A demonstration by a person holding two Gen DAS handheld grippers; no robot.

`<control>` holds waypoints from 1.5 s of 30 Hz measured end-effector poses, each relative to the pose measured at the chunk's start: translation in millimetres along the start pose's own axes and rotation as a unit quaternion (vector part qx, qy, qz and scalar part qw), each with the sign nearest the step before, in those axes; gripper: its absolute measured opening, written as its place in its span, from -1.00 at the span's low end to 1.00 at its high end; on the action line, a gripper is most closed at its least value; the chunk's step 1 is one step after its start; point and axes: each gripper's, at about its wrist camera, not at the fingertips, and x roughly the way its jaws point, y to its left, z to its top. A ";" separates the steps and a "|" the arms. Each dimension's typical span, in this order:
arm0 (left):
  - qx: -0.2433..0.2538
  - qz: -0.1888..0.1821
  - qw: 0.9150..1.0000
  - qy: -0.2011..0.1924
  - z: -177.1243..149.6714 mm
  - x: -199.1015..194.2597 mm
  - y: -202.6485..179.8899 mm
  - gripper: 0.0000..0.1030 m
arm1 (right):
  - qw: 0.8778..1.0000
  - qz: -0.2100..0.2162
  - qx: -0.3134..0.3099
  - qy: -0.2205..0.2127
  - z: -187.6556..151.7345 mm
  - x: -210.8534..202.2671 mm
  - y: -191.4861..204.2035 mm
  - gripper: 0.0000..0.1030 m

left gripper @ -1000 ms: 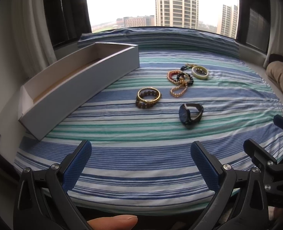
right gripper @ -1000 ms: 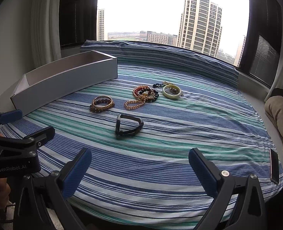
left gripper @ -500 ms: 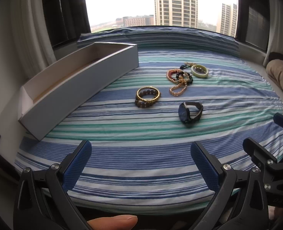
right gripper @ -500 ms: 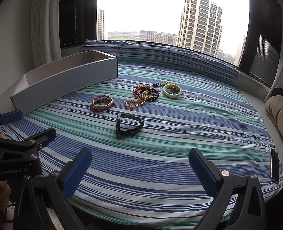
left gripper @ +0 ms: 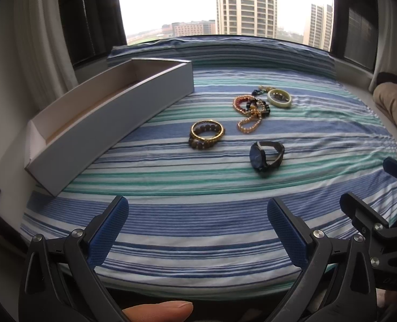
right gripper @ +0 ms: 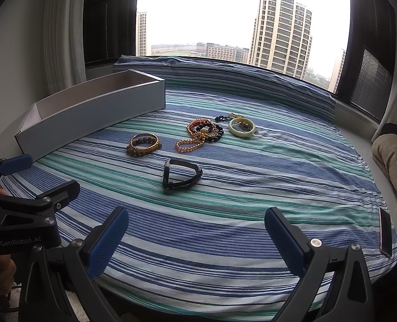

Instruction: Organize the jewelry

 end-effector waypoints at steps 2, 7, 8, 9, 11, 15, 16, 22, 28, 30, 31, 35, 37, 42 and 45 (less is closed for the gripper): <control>0.000 0.000 1.000 0.001 0.0 0.1 0.1 0.99 | 1.000 0.000 0.000 0.000 0.1 0.1 0.0 1.00; 0.000 0.000 1.000 0.002 -0.4 0.0 0.3 0.99 | 1.000 0.000 0.000 0.000 -0.1 -0.2 0.7 1.00; 0.000 0.000 1.000 0.002 -0.5 -0.1 0.6 0.99 | 1.000 0.000 -0.001 0.000 -0.3 -0.1 1.0 1.00; 0.000 0.000 1.000 0.002 -0.4 -0.1 0.5 0.99 | 1.000 0.000 0.000 0.000 -0.2 -0.1 1.0 1.00; 0.001 0.001 1.000 0.001 -0.5 -0.3 0.2 0.99 | 1.000 0.000 0.000 0.000 -0.1 0.0 1.0 1.00; 0.001 0.001 1.000 0.001 -0.8 -0.5 0.2 0.99 | 1.000 0.001 -0.002 0.000 -0.5 -0.7 1.8 1.00; 0.001 0.001 1.000 0.002 -0.8 -0.5 0.2 0.99 | 1.000 0.001 -0.003 0.000 -0.7 -0.8 2.0 1.00; 0.001 0.001 1.000 0.002 -0.8 -0.6 0.0 0.99 | 1.000 0.002 -0.003 0.001 -0.2 -0.1 3.3 1.00; 0.001 0.001 1.000 0.004 -1.1 0.5 1.8 0.99 | 1.000 0.002 -0.003 0.001 -0.2 0.1 3.2 1.00; 0.001 0.001 1.000 0.005 -1.1 0.9 1.8 0.99 | 1.000 0.002 -0.003 0.002 0.2 0.3 3.8 1.00; 0.001 0.002 1.000 0.005 -1.0 1.3 2.1 0.99 | 1.000 0.002 -0.003 0.003 0.4 1.1 4.1 1.00; 0.002 0.003 1.000 0.007 -1.6 2.9 2.2 0.99 | 1.000 0.002 -0.003 0.004 0.3 2.2 4.8 1.00; 0.002 0.003 1.000 0.007 -1.8 3.0 2.1 0.99 | 1.000 0.002 -0.003 0.005 0.3 2.8 5.3 1.00; 0.002 0.003 1.000 0.008 -2.1 3.1 2.5 0.99 | 1.000 0.002 -0.004 0.006 0.7 3.7 5.8 1.00; 0.002 0.003 1.000 0.008 -2.2 4.1 2.9 0.99 | 1.000 0.002 -0.004 0.007 0.6 4.8 6.8 1.00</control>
